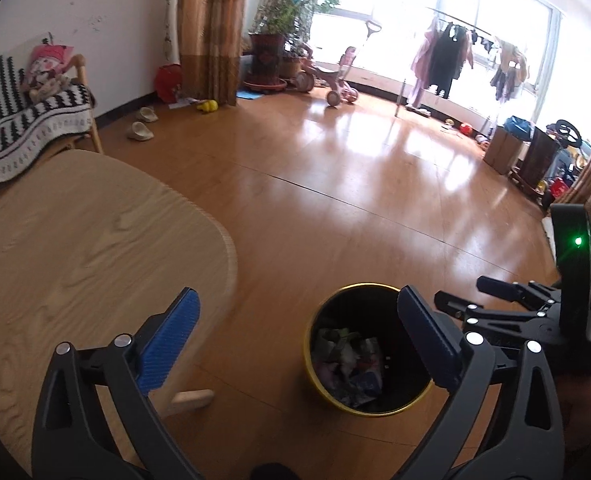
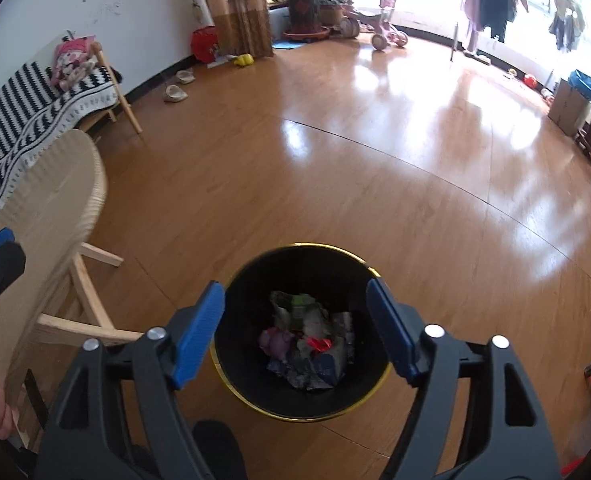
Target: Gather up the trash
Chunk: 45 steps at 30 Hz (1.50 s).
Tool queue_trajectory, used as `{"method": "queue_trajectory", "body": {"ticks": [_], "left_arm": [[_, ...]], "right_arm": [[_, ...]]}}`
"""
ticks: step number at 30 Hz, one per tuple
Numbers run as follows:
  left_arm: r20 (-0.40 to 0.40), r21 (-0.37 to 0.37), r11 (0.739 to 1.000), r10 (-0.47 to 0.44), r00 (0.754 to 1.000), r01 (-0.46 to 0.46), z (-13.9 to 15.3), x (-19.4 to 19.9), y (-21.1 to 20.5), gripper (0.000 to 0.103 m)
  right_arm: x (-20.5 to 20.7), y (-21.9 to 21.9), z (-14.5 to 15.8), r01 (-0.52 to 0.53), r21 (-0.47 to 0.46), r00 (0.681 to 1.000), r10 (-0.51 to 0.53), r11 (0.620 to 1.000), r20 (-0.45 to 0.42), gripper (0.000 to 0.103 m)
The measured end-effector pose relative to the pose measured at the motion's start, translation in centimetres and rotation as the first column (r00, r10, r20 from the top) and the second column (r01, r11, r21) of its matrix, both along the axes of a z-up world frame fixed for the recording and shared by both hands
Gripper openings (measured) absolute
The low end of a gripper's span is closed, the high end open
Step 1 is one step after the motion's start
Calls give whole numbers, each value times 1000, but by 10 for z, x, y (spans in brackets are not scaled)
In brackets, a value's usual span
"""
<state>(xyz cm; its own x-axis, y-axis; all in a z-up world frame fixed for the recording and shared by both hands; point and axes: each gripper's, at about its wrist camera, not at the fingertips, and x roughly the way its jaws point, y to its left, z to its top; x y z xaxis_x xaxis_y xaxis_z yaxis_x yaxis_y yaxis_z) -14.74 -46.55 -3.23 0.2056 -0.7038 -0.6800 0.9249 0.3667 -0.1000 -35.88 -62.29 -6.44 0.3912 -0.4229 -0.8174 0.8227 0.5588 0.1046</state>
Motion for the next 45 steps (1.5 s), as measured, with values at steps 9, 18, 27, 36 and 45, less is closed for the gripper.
{"method": "queue_trajectory", "body": {"ticks": [9, 18, 27, 36, 45], "left_arm": [[158, 21, 940, 334, 929, -342, 35, 99, 127, 96], [200, 22, 738, 657, 727, -674, 48, 171, 309, 96], [159, 10, 539, 831, 534, -842, 46, 207, 455, 96], [122, 6, 464, 879, 461, -886, 40, 218, 511, 96], [118, 17, 439, 891, 438, -898, 34, 222, 525, 96]], "right_arm": [[111, 71, 54, -244, -95, 965, 251, 965, 71, 90], [256, 209, 86, -545, -146, 820, 561, 826, 112, 93], [342, 326, 100, -682, -125, 708, 694, 720, 134, 93], [378, 386, 92, -741, -147, 650, 755, 655, 84, 94], [385, 397, 87, -756, -151, 636, 769, 638, 63, 94]]}}
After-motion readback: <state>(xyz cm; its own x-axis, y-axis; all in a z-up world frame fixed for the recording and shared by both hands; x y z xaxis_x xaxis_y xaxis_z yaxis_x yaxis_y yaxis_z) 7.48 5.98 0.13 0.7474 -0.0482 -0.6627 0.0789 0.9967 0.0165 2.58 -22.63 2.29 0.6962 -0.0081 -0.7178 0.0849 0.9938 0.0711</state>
